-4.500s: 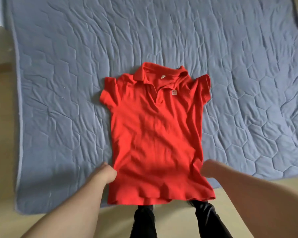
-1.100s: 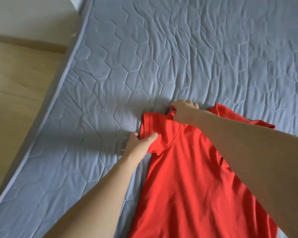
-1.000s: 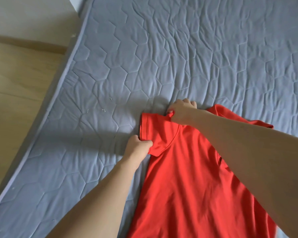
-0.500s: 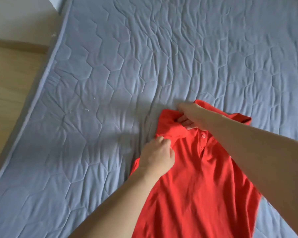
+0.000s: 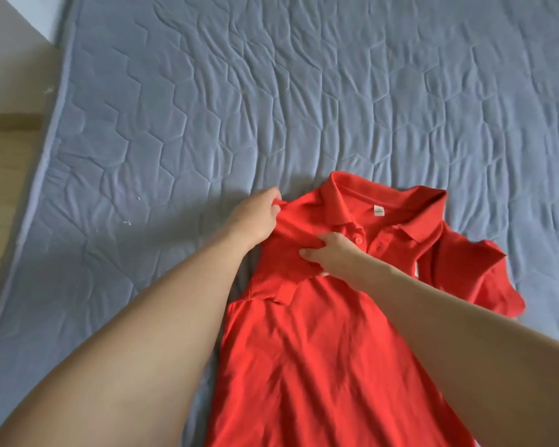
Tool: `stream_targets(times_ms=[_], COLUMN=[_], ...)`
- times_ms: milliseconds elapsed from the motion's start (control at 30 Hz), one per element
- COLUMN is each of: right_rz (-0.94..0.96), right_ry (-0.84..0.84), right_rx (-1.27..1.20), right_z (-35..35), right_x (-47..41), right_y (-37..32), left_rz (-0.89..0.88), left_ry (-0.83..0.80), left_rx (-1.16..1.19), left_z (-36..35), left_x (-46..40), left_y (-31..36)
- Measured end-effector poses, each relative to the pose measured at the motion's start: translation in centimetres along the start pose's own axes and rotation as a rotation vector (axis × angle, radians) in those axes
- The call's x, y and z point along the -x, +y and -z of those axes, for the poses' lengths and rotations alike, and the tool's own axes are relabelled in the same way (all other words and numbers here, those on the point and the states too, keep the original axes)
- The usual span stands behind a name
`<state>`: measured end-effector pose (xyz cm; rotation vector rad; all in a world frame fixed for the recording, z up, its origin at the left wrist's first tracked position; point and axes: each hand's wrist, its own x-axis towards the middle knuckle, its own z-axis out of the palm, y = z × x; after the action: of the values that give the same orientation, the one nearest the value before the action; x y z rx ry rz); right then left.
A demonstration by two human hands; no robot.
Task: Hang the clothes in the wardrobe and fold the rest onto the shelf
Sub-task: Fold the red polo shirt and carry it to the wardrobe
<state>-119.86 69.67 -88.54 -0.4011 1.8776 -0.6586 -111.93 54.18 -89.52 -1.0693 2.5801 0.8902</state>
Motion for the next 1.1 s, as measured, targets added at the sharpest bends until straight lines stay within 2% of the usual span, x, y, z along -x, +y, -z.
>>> stream_targets(times_ms=[67, 100, 267, 367, 467, 533, 567, 667, 733, 767, 833, 867, 967, 1000, 1100], right_rz=[-0.121, -0.14, -0.143, -0.106, -0.086, -0.04, 0.004, 0.154, 0.165, 0.128, -0.005, -0.067, -0.106, -0.103, -0.1], right_ry=[0.022, 0.061, 0.167, 0.228, 0.26, 0.3, 0.335, 0.582, 0.741, 0.764, 0.681, 0.602, 0.429, 0.382, 0.404], right_rx=[-0.17, -0.176, -0.118, -0.042, -0.078, -0.05, 0.014, 0.233, 0.307, 0.328, 0.323, 0.3, 0.264, 0.257, 0.295], right_z=[-0.4, -0.5, -0.5, -0.9, -1.0, -0.1, 0.6, 3.9, 7.0, 8.7, 12.0, 13.3, 15.8, 16.3, 17.3], right_x=[-0.5, -0.8, -1.4, -0.5, 0.6, 2.1, 2.6, 4.6, 4.9, 4.7, 3.8, 3.3, 1.3, 0.8, 0.7], right_y=[0.3, 0.5, 1.6, 2.0, 2.3, 2.3, 2.8, 4.4, 5.3, 5.6, 5.8, 5.8, 5.7, 5.5, 5.7], left_rz=[0.031, 0.056, 0.345, 0.331, 0.316, 0.386, 0.402, 0.329, 0.144, 0.029, -0.155, -0.194, -0.173, -0.175, -0.139], left_ry=[0.142, 0.183, 0.192, 0.138, -0.056, -0.074, -0.029, 0.149, 0.266, 0.3, 0.299, 0.243, -0.039, -0.084, 0.052], left_rx=[-0.017, 0.0, 0.353, 0.193, -0.074, -0.135, -0.155, -0.195, -0.181, -0.192, -0.254, -0.281, -0.422, -0.494, -0.554], left_z=[0.5, 0.4, -1.4, -3.6, -5.1, -5.2, -4.9, -4.4, -3.6, -3.0, -1.7, -1.2, -1.1, -1.1, -1.2], left_x=[-0.4, -0.5, 1.7, 7.4, 12.0, 12.2, 11.8, 9.8, 7.3, 5.7, 2.4, 0.9, -2.4, -2.9, -2.2], left_y=[0.4, 0.7, 1.8, 0.6, -1.5, -2.2, -1.9, 1.3, 4.1, 5.3, 7.7, 8.7, 10.7, 10.8, 11.1])
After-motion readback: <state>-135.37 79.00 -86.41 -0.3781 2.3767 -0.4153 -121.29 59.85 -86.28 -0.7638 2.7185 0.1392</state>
